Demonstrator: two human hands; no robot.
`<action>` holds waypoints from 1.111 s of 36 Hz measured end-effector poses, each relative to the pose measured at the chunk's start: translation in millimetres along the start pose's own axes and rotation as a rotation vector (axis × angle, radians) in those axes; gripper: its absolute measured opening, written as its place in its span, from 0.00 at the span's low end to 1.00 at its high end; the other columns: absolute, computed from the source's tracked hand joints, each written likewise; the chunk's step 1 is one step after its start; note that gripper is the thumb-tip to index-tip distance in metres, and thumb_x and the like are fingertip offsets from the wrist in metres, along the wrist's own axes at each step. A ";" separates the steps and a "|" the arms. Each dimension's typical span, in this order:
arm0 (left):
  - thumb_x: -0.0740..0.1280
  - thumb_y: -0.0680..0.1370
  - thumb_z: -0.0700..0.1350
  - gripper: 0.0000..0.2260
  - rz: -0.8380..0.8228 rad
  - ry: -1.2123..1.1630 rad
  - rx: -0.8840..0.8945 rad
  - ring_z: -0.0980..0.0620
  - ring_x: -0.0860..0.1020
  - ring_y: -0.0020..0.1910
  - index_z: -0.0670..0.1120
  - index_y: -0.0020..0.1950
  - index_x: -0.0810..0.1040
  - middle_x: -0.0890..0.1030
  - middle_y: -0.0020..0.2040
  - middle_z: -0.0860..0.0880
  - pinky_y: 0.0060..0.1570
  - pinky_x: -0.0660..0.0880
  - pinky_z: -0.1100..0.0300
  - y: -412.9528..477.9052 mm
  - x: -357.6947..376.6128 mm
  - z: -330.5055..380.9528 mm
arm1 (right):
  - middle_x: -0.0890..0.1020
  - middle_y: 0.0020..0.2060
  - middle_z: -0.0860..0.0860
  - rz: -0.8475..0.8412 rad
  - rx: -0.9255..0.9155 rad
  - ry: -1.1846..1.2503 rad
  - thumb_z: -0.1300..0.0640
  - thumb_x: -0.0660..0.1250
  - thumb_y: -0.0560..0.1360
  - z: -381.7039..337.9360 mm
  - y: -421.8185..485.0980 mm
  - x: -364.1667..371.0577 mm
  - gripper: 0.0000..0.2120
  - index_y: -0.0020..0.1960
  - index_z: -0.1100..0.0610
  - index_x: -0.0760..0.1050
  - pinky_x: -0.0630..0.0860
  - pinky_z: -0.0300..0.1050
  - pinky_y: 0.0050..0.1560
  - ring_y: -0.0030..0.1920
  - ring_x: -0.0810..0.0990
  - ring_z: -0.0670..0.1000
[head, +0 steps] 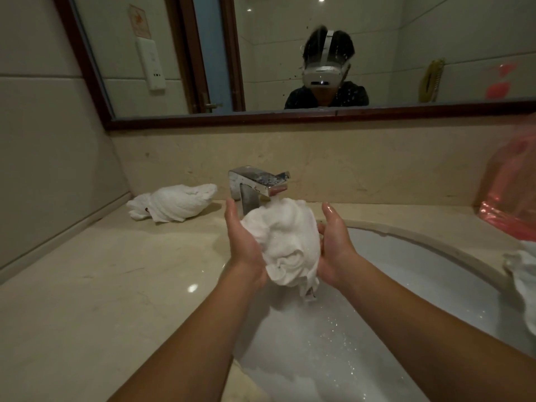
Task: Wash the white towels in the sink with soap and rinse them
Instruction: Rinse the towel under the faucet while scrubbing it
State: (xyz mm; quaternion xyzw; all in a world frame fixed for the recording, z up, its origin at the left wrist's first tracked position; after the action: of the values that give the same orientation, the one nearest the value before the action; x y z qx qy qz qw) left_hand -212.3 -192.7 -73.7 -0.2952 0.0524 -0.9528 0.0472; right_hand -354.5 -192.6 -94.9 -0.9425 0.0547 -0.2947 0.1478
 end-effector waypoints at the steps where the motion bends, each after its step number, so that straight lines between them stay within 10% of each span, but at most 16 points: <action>1: 0.53 0.79 0.75 0.40 -0.020 -0.009 -0.018 0.36 0.84 0.61 0.44 0.65 0.85 0.87 0.59 0.39 0.68 0.76 0.40 -2.9 2.5 -1.4 | 0.88 0.43 0.62 -0.011 -0.011 -0.011 0.34 0.56 0.85 -0.8 -1.1 1.6 0.31 0.57 0.61 0.82 0.80 0.56 0.53 0.51 0.85 0.64; 8: 0.59 0.86 0.58 0.24 0.001 0.111 -0.155 0.36 0.86 0.50 0.41 0.54 0.85 0.87 0.53 0.35 0.52 0.81 0.45 -4.9 5.9 -15.6 | 0.89 0.51 0.58 0.061 -0.089 -0.153 0.36 0.61 0.83 -6.5 3.9 -8.0 0.25 0.60 0.55 0.84 0.80 0.60 0.64 0.55 0.87 0.63; 15: 0.61 0.87 0.51 0.08 0.092 0.447 0.097 0.42 0.79 0.64 0.54 0.66 0.73 0.79 0.65 0.46 0.67 0.76 0.40 5.4 7.1 -4.2 | 0.88 0.53 0.60 0.077 -0.126 -0.174 0.35 0.60 0.83 -6.3 3.2 -6.1 0.28 0.58 0.57 0.86 0.78 0.65 0.68 0.56 0.87 0.63; 19: 0.62 0.84 0.62 0.25 0.127 0.388 0.004 0.38 0.80 0.65 0.50 0.77 0.71 0.79 0.69 0.44 0.68 0.77 0.38 16.0 -0.7 -13.0 | 0.88 0.54 0.61 0.074 -0.177 -0.189 0.37 0.60 0.84 -13.4 1.5 -3.5 0.28 0.61 0.59 0.85 0.76 0.66 0.70 0.58 0.87 0.63; 23: 0.55 0.86 0.65 0.29 0.033 0.254 -0.131 0.37 0.85 0.56 0.44 0.59 0.85 0.87 0.55 0.39 0.61 0.80 0.43 8.4 4.4 -18.9 | 0.88 0.54 0.60 0.075 -0.151 -0.176 0.36 0.60 0.84 -8.5 -2.9 -1.7 0.28 0.62 0.59 0.84 0.78 0.63 0.68 0.57 0.87 0.63; 28: 0.52 0.84 0.69 0.37 -0.117 0.115 -0.192 0.37 0.85 0.58 0.39 0.62 0.85 0.86 0.59 0.35 0.62 0.79 0.45 -2.9 13.8 -17.7 | 0.88 0.55 0.59 0.043 -0.115 -0.139 0.31 0.56 0.84 -4.8 -7.8 2.5 0.33 0.64 0.57 0.83 0.79 0.60 0.66 0.57 0.87 0.62; 33: 0.52 0.87 0.63 0.36 -0.180 0.078 -0.200 0.41 0.88 0.46 0.38 0.48 0.90 0.87 0.51 0.35 0.49 0.79 0.49 -2.5 14.7 -16.8 | 0.89 0.42 0.58 0.033 -0.120 -0.133 0.35 0.55 0.86 -12.5 -17.7 4.6 0.29 0.56 0.58 0.82 0.79 0.50 0.45 0.41 0.88 0.56; 40: 0.66 0.73 0.75 0.38 -0.018 0.221 -0.104 0.38 0.85 0.59 0.49 0.72 0.78 0.85 0.62 0.40 0.61 0.81 0.39 15.4 0.6 -17.6 | 0.89 0.46 0.58 0.024 -0.154 -0.142 0.36 0.55 0.86 -12.0 -18.2 13.3 0.29 0.56 0.57 0.84 0.81 0.53 0.54 0.48 0.88 0.58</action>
State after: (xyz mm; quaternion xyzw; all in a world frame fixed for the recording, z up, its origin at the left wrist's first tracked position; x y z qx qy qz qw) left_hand -221.9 -206.8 -89.8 -0.1910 0.1039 -0.9759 0.0174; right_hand -350.1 -180.8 -72.6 -0.9688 0.0779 -0.2204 0.0821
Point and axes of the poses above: each hand's wrist, its own y-axis towards the middle knuckle, its own x-axis out of the palm, z = x × y, the point moved 8 cm from there along y, towards the middle knuckle
